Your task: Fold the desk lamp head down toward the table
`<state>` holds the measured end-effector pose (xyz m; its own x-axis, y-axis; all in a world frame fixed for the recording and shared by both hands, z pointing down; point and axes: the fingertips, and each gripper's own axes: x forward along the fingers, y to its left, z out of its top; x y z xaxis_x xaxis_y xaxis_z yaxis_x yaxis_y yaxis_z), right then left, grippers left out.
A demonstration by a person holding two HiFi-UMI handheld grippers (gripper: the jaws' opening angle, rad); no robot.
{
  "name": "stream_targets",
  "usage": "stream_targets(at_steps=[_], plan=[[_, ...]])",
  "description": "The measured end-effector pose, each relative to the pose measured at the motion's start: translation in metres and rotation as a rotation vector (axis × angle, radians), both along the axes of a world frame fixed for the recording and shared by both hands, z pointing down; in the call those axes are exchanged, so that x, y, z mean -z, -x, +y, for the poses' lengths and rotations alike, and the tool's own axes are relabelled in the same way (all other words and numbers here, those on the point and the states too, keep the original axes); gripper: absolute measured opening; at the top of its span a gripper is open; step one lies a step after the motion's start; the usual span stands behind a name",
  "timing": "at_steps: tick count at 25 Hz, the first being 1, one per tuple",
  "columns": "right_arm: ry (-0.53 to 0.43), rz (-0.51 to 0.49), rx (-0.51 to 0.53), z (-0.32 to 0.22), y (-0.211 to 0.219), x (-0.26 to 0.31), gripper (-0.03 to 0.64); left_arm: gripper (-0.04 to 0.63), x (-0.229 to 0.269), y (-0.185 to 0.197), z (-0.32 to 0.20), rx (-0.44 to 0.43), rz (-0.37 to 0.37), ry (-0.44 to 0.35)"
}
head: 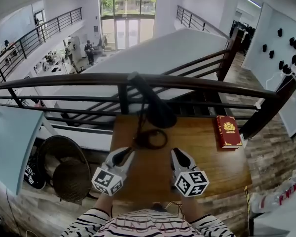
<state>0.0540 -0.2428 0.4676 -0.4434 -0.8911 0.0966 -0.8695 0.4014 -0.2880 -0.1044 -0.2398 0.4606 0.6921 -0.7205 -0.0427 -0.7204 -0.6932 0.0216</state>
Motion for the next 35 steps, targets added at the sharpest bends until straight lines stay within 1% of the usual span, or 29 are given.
stream_targets(at_steps=[3, 4, 9, 20, 24, 30, 35], plan=[[0.003, -0.007, -0.009, 0.016, 0.004, -0.004, 0.031, 0.009, -0.004, 0.007, 0.016, 0.002, 0.001, 0.009], [0.004, -0.010, -0.009, 0.022, 0.006, -0.005, 0.026, 0.003, -0.006, 0.010, 0.021, 0.006, 0.003, 0.012], [0.012, -0.017, -0.009, 0.046, 0.020, -0.012, 0.003, 0.003, -0.014, 0.025, 0.044, 0.016, 0.013, 0.025], [0.046, -0.020, -0.023, 0.094, 0.045, -0.035, 0.003, 0.003, -0.041, 0.039, 0.092, -0.038, 0.009, 0.079], [0.062, -0.020, -0.024, 0.110, 0.054, -0.042, 0.003, 0.003, -0.046, 0.043, 0.109, -0.052, 0.012, 0.087], [0.084, -0.013, -0.011, 0.125, 0.064, -0.050, 0.003, 0.003, -0.054, 0.050, 0.124, -0.046, 0.010, 0.103], [0.091, 0.021, -0.011, 0.130, 0.075, -0.053, 0.002, 0.002, -0.057, 0.060, 0.131, -0.034, 0.008, 0.116]])
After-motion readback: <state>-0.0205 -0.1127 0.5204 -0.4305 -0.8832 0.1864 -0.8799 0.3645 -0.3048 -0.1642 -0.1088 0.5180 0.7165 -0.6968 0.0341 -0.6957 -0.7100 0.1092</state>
